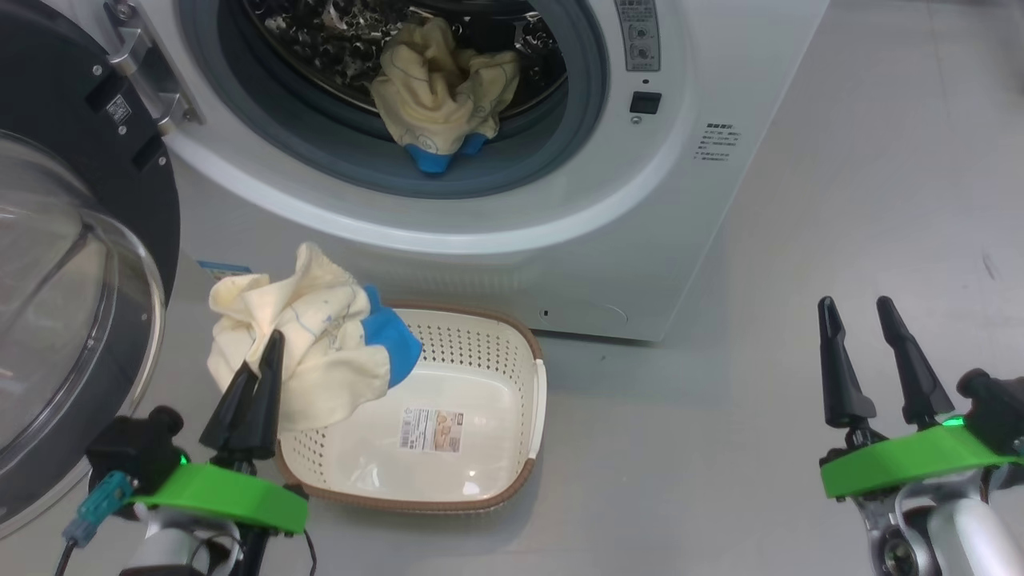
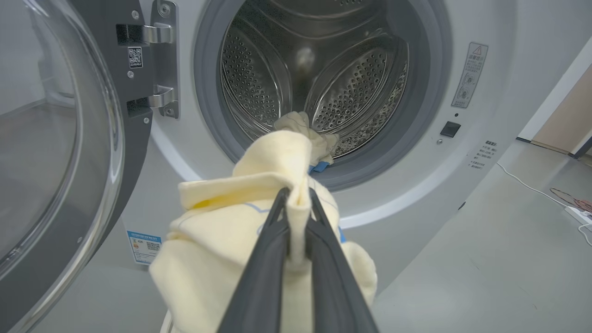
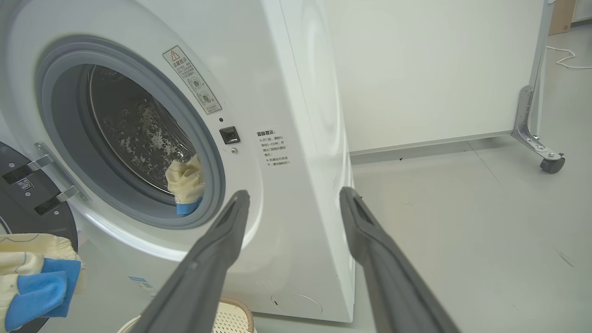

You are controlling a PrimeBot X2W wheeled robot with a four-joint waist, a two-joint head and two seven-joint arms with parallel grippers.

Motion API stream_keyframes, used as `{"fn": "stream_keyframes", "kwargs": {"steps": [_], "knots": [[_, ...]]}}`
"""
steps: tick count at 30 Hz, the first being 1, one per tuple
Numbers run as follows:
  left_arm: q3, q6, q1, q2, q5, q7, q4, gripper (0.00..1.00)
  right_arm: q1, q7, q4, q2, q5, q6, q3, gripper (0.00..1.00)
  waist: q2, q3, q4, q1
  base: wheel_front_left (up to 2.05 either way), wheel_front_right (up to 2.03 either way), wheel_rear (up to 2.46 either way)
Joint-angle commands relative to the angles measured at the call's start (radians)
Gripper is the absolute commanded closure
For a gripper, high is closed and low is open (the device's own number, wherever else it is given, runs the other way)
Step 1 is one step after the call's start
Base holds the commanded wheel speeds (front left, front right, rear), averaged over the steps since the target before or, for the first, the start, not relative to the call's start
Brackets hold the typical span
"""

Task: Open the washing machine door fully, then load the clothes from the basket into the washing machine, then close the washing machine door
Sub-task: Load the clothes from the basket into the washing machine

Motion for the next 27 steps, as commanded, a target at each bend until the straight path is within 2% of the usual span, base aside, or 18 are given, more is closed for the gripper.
{"fn": "stream_keyframes", "kwargs": {"steps": [1, 14, 21, 27], "knots": [[0.064, 0.0, 0.005, 0.013, 0.022, -0.011, -0.069, 1.0, 0.004, -0.007, -0.035, -0.021, 0.005, 0.002, 0.008, 0.0, 0.0, -0.013, 0.002, 0.0001, 0.0, 0.0, 0.0], [0.122, 0.0, 0.089, -0.008, 0.048, -0.011, -0.164, 1.0, 0.03, -0.007, -0.043, -0.016, 0.003, 0.002, -0.014, 0.0, 0.0, -0.01, -0.008, 0.0001, 0.0, 0.0, 0.0], [0.121, 0.0, 0.044, -0.014, 0.041, -0.011, -0.159, 1.0, 0.013, -0.007, -0.048, -0.007, 0.0, 0.002, -0.012, 0.0, 0.0, 0.033, -0.021, 0.0001, 0.0, 0.0, 0.0], [0.107, 0.0, -0.056, -0.005, 0.032, -0.011, -0.143, 1.0, -0.023, -0.007, -0.054, 0.009, -0.003, 0.002, -0.007, 0.0, 0.0, 0.105, -0.046, 0.0001, 0.0, 0.0, 0.0]]}}
